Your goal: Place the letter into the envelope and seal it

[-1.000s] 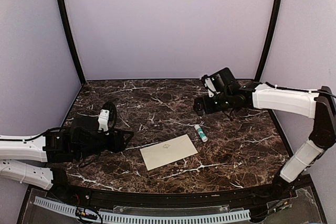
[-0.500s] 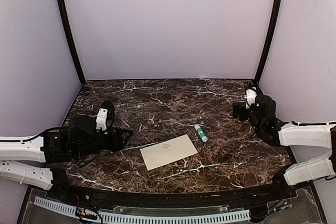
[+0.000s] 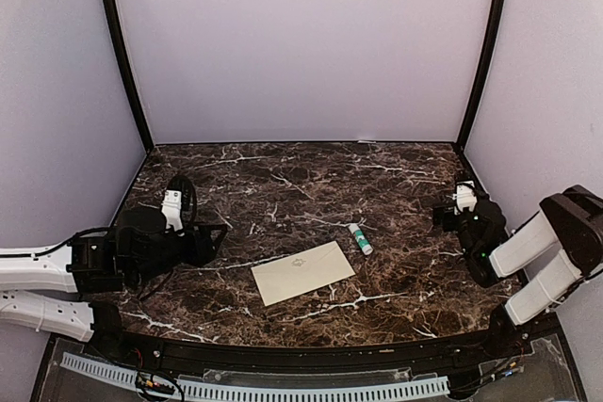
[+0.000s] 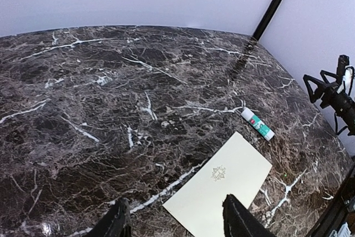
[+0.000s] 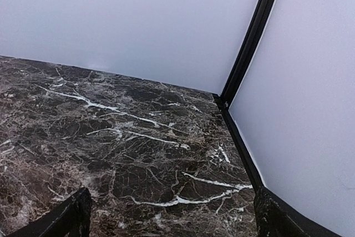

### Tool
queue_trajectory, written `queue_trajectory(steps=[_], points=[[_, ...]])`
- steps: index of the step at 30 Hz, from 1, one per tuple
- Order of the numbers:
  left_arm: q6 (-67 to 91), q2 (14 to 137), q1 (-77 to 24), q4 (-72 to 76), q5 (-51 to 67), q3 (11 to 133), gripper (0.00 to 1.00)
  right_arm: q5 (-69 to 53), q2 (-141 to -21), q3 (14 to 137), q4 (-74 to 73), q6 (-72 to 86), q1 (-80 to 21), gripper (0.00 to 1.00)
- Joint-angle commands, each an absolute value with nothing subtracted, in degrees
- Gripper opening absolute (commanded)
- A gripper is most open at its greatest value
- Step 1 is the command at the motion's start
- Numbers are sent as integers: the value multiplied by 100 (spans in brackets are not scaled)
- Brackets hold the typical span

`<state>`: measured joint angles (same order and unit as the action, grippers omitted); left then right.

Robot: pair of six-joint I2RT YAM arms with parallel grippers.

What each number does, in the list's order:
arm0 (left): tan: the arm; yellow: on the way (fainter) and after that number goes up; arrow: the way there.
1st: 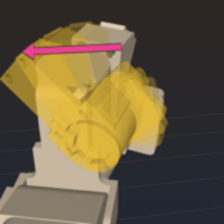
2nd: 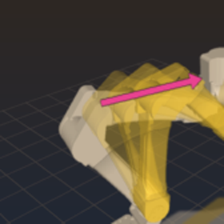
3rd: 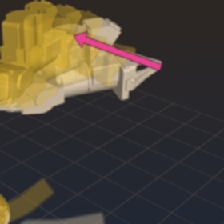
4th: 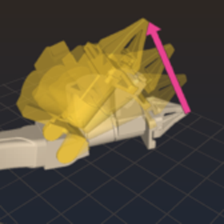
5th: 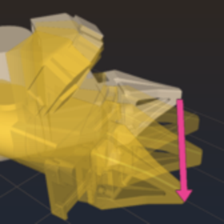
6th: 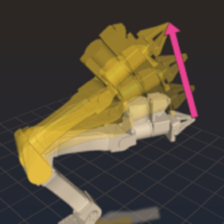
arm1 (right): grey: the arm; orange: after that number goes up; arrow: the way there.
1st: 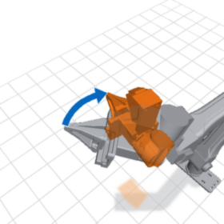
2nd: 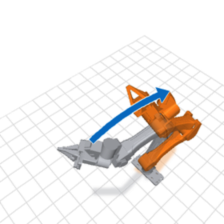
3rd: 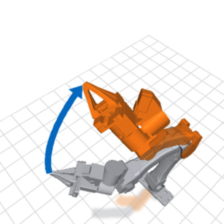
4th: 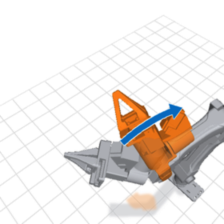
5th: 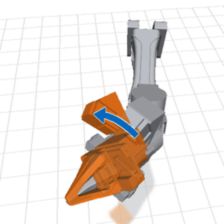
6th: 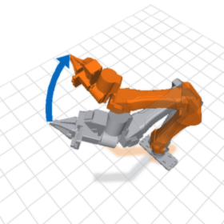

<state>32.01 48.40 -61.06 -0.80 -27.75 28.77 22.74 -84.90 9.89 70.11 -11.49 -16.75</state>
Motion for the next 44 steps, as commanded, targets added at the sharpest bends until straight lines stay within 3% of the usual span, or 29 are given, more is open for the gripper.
queue_trajectory(steps=[1, 10, 14, 17, 20, 26, 30, 37, 44], points=[[2958, 4560, -6135, -233, -3747, 2786, 56, 1730, -8390, 981, 7850, -923, -1339, 99], [950, 4949, -5852, 1495, -5351, 2666, 59, 963, -8939, 737, 8773, -376, -681, 99], [612, 5167, -4777, 1867, -4642, 2714, 57, 973, -8850, 826, 8480, -322, -651, 99], [-171, 5211, -4165, 2995, -4595, 2374, 57, 1557, -8904, 881, 8459, -131, -650, 99], [-236, 5331, -3534, 3489, -4346, 2082, 65, 1840, -8906, 1064, 8124, -5, -618, 99], [-453, 6063, -2239, 4483, -3550, 1789, 66, 1855, -8889, 1055, 8123, -6, -615, 99], [-660, 6780, -1837, 5424, -3360, 1577, 67, 1854, -8899, 1062, 8130, -8, -615, 99], [-482, 7103, -1446, 6196, -3013, 1266, 86, 1852, -8903, 1063, 8122, -8, -615, 98], [-352, 7192, -1210, 6756, -2873, 996, 88, 1599, -8886, 1086, 8051, -9, -571, 99]])
